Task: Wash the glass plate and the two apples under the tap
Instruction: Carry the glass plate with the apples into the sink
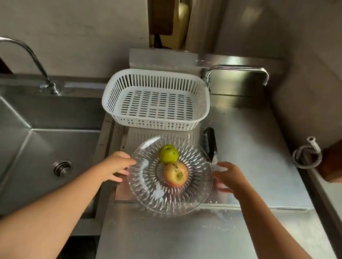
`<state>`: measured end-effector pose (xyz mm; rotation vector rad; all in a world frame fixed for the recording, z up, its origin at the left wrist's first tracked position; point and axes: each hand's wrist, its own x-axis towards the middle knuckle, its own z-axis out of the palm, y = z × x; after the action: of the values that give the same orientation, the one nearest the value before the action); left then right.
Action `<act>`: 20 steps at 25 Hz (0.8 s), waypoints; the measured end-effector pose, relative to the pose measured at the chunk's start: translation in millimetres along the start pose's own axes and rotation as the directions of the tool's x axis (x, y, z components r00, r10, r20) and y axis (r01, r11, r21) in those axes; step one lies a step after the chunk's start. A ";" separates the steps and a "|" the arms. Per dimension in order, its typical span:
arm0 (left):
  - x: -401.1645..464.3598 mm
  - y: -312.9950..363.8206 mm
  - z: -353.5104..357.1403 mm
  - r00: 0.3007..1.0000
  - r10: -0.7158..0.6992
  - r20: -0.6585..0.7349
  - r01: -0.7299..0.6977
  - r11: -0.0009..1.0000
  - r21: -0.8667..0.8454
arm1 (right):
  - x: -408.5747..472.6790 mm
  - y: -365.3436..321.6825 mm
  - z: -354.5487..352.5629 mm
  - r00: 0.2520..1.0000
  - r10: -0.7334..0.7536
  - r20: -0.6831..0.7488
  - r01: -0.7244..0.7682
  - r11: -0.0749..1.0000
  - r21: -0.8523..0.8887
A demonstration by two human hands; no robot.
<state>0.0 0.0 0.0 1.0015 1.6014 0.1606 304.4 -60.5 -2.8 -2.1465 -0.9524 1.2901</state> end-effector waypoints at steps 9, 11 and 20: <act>-2.6 -11.7 17.0 0.994 -0.055 -0.097 0.026 0.959 -0.282 | 15.6 13.1 18.7 0.994 -0.103 -0.032 0.100 0.992 -0.072; -5.6 -21.1 16.1 0.992 -0.044 -0.119 0.007 0.956 -0.292 | 13.6 13.8 16.1 0.995 -0.099 0.029 0.100 0.995 -0.030; -54.6 -68.4 -28.9 0.980 -0.027 -0.197 -0.059 0.906 -0.420 | -19.5 -27.1 40.5 0.950 -0.166 0.265 0.140 0.983 0.117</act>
<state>-62.3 -67.3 8.7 0.6719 1.6420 0.6127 253.3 -56.1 8.4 -1.8122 -1.1163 1.5469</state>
